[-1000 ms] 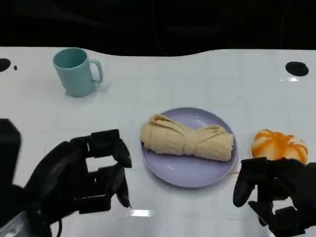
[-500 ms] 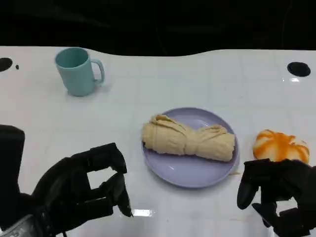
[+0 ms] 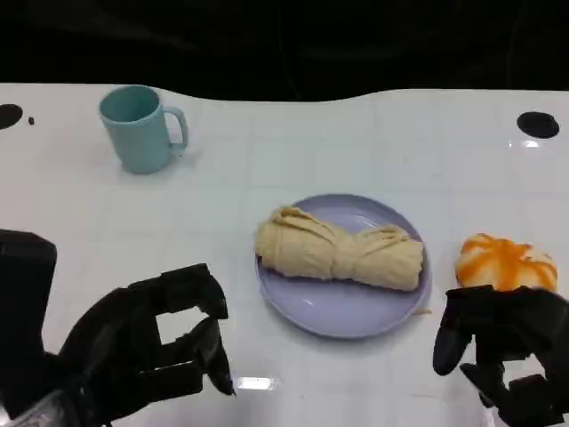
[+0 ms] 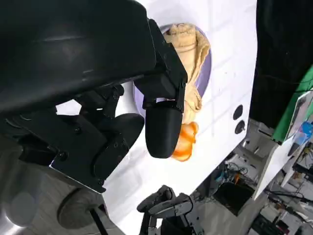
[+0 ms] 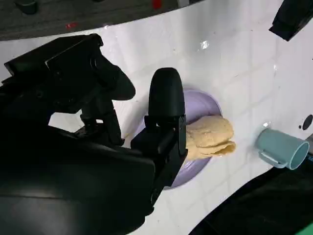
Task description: Grasp the towel on the left side of the plate with the left hand and place it into the plate.
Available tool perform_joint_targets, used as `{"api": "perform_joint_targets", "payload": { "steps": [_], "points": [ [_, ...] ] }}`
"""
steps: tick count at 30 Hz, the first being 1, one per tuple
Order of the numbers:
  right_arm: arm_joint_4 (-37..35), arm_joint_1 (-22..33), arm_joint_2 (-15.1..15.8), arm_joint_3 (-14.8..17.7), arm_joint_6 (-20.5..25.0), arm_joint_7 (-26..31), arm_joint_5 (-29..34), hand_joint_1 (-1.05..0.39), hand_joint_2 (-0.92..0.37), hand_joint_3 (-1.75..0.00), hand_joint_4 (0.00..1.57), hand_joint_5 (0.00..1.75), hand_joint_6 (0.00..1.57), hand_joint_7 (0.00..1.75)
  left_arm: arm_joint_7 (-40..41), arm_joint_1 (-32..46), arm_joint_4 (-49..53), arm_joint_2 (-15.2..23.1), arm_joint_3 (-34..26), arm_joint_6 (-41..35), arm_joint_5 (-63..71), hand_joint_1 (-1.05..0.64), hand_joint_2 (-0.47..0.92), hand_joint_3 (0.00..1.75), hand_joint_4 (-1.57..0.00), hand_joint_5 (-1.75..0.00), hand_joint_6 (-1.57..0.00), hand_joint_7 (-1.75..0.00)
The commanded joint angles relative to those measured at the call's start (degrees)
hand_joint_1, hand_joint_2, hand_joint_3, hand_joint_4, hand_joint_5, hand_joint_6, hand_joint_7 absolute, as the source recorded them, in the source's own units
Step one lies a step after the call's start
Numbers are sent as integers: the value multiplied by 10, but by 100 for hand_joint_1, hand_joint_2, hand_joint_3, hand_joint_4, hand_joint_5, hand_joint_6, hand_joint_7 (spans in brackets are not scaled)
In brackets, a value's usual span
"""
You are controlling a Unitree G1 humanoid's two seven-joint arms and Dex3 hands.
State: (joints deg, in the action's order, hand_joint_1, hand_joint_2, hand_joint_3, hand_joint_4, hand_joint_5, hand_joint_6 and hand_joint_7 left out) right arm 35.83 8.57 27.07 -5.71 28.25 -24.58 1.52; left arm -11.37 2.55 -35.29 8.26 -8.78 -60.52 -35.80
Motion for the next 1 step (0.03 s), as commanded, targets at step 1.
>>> {"api": "perform_joint_targets", "payload": {
  "steps": [1],
  "points": [
    [-6,1,-3,9,-7,2,-5,4,-57,-109,72,174,69,143,7,-9,10,15,2,10,9,-9,54,136,-80,-175,-70,-172]
  ]
}}
